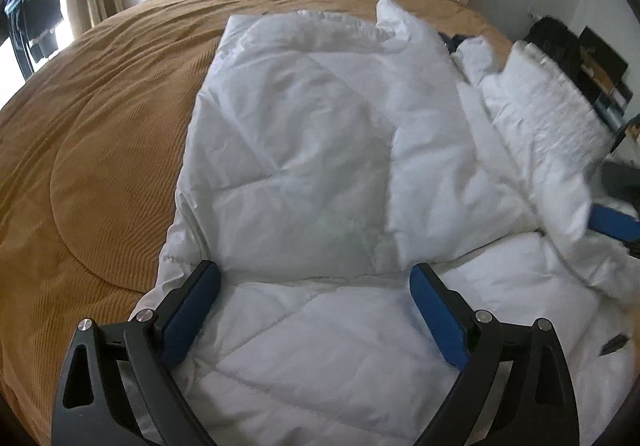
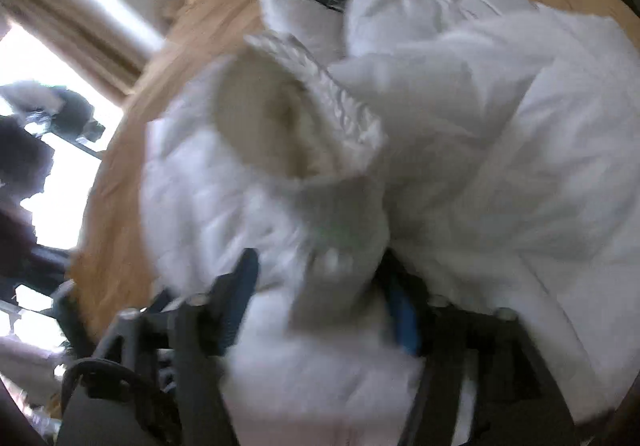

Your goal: Fold large clothes

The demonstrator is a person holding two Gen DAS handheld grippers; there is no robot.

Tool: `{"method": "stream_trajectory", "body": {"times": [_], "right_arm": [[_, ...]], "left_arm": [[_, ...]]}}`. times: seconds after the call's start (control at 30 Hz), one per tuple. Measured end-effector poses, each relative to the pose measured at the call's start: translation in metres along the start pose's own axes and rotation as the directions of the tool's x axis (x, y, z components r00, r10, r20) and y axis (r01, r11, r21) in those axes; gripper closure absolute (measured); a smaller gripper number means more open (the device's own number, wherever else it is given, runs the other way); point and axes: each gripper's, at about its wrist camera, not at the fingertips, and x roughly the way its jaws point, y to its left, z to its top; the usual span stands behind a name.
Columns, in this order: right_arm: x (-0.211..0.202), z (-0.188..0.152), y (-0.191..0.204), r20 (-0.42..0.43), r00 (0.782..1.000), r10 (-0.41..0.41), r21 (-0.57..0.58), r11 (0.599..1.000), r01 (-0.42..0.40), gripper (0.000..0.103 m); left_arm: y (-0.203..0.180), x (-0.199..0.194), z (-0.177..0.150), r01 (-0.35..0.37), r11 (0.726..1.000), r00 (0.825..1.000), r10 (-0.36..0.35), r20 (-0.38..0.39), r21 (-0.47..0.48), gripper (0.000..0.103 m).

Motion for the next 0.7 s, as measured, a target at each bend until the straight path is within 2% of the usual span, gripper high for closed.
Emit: {"method": "stream_trajectory", "body": {"times": [0.03,0.1,0.13,0.2,0.27,0.37,0.47,0.57,0.63,0.7], "right_arm": [[-0.016,0.005,0.001,0.022,0.999,0.049,-0.013,0.999,-0.048,0.034],[-0.041,0.005,0.006,0.065,0.992,0.112,-0.04,0.993,-0.11,0.021],[-0.054,0.004,0.004,0.109,0.986,0.128,-0.053,0.991,-0.123,0.021],[-0.077,-0.003,-0.007,0.177,0.981,0.081,-0.042,0.996,-0.075,0.02],[-0.077,-0.005,-0.026,0.208,0.978,0.017,-0.005,1.0,-0.017,0.02],[-0.075,-0.005,-0.059,0.221,0.974,-0.037,0.106,0.994,0.013,0.02],[-0.071,-0.008,-0.094,0.222,0.972,-0.076,0.236,0.971,0.022,0.02],[-0.073,-0.023,-0.122,0.234,0.967,-0.097,0.309,0.951,0.02,0.02],[-0.07,-0.024,-0.136,0.235,0.968,-0.089,0.343,0.939,0.003,0.02],[-0.076,-0.033,-0.131,0.234,0.969,-0.078,0.349,0.937,-0.009,0.02]], "left_arm": [[0.003,-0.005,0.002,0.022,1.0,1.0,-0.022,0.002,-0.022,0.009],[0.009,-0.021,0.009,0.107,0.991,0.994,-0.104,0.032,-0.081,0.008],[0.009,-0.028,0.015,0.153,0.983,0.988,-0.149,0.047,-0.102,0.007],[-0.001,-0.03,0.031,0.236,0.963,0.972,-0.233,0.034,-0.133,0.007],[-0.019,-0.031,0.044,0.283,0.95,0.959,-0.281,0.035,-0.129,0.007],[-0.069,-0.031,0.064,0.248,0.968,0.968,-0.247,0.05,-0.027,0.007],[-0.119,-0.024,0.077,0.201,0.978,0.978,-0.203,0.049,0.05,0.006],[-0.152,-0.003,0.083,0.094,0.993,0.995,-0.097,0.028,0.072,0.002],[-0.161,0.008,0.08,0.129,0.991,0.991,-0.128,-0.027,0.046,0.006],[-0.163,-0.004,0.072,0.202,0.979,0.979,-0.202,-0.018,-0.007,0.005]]}}
